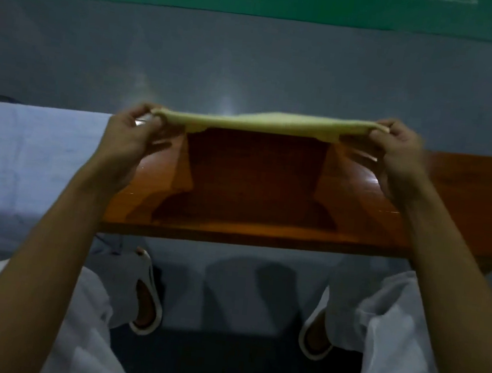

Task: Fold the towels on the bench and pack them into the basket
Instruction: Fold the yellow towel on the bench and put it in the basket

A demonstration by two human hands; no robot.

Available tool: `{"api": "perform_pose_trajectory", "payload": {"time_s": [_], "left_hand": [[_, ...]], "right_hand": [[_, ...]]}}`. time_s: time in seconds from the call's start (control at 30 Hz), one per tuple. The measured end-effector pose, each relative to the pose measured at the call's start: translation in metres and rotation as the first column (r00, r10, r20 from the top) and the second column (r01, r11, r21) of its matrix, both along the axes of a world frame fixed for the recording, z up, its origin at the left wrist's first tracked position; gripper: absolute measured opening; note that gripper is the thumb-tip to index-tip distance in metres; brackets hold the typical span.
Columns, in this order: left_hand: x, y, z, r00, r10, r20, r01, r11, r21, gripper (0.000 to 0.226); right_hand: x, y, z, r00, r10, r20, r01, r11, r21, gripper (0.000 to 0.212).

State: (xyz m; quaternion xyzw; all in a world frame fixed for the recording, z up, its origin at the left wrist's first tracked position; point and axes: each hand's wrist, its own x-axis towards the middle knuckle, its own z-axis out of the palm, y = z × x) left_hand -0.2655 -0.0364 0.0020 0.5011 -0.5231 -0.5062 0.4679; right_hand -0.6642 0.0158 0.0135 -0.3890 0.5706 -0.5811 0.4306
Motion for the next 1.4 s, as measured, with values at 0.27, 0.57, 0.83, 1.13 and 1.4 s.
{"api": "perform_pose_trajectory", "payload": {"time_s": [0.27,0.57,0.83,1.13,1.4], "left_hand": [[0.015,0.018,-0.012,0.781,-0.299,0.549,0.118,0.933,0.34,0.016],[0.029,0.019,-0.008,0.419,-0.833,0.361,0.394,0.525,0.754,0.012],[0.018,0.023,0.0,0.245,-0.928,0.282,0.496,0.37,0.785,0.024],[-0.058,0.022,-0.044,0.693,-0.071,0.717,0.26,0.953,-0.157,0.03],[-0.104,0.029,-0.082,0.444,-0.103,0.89,0.437,0.892,-0.115,0.062]], "right_hand": [[-0.019,0.025,-0.01,0.735,0.502,-0.456,-0.17,0.788,0.592,0.012],[-0.036,0.03,-0.009,0.416,0.893,-0.17,-0.368,0.336,0.867,0.01],[-0.032,0.027,-0.013,0.297,0.954,-0.04,-0.457,0.179,0.872,0.043],[0.067,0.005,-0.047,0.616,0.241,-0.75,-0.205,0.968,0.142,0.01],[0.142,0.006,-0.085,0.236,0.314,-0.92,-0.351,0.91,0.221,0.059]]}}
